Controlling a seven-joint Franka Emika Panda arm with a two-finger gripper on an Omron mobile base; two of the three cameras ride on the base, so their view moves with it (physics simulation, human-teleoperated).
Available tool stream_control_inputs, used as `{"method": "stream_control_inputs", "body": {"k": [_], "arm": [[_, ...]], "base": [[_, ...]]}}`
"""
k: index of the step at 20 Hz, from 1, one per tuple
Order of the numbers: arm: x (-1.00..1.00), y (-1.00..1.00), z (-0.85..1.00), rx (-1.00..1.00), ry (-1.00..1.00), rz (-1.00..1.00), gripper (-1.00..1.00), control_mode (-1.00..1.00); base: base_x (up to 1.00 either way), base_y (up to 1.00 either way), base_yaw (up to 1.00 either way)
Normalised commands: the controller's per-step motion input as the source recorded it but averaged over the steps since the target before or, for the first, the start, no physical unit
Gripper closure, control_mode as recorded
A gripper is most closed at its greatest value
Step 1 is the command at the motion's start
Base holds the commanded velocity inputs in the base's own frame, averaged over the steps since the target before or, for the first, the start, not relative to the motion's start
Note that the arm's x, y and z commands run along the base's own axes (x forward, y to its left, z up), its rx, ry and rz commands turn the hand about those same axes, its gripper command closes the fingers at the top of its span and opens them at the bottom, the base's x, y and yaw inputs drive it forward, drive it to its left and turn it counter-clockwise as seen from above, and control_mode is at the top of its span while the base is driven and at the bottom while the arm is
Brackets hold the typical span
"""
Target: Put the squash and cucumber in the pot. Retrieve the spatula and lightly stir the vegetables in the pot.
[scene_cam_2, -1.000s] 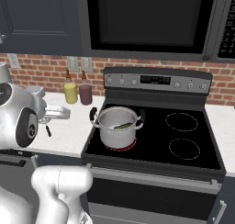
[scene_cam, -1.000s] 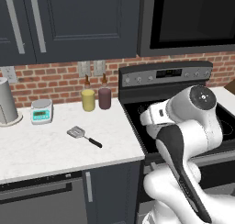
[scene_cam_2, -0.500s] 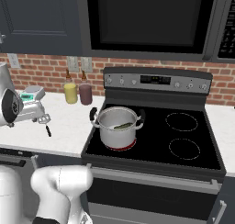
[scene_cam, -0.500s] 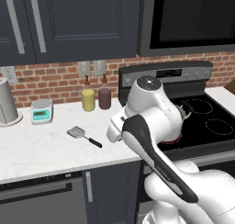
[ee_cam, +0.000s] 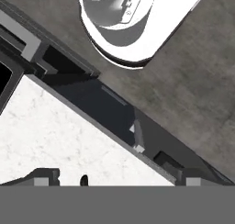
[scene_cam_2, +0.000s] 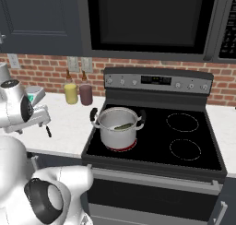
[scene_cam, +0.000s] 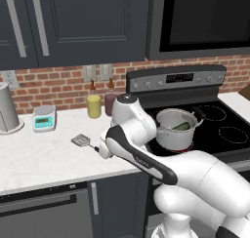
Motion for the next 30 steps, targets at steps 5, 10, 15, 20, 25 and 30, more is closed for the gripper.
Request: {"method": "stream_control_inputs", "body": {"k": [5,10,15,20,25,30], "arm": [[0.60,0.01,-0.52,0.00,0.03,0.05,-1.00,-1.00],[0.46,0.05,-0.53,0.00,0.03,0.00,-1.00,-1.00],[0.35,0.07,-0.13,0.00,0.05,0.00,-1.00,-1.00],[0.32,0.07,-0.09,0.00,0.13,0.00,-1.00,-1.00],[0.28,0.12,-0.24,0.00,0.13,0.00,-1.00,-1.00],[0.14,0.11,-0.30,0.00,0.03,0.00,-1.00,-1.00]], "base": [[0.00,0.00,0.00],[0.00,0.00,0.00],[0.00,0.00,0.00],[0.00,0.00,0.00],[0.00,0.00,0.00],[0.00,0.00,0.00]]}}
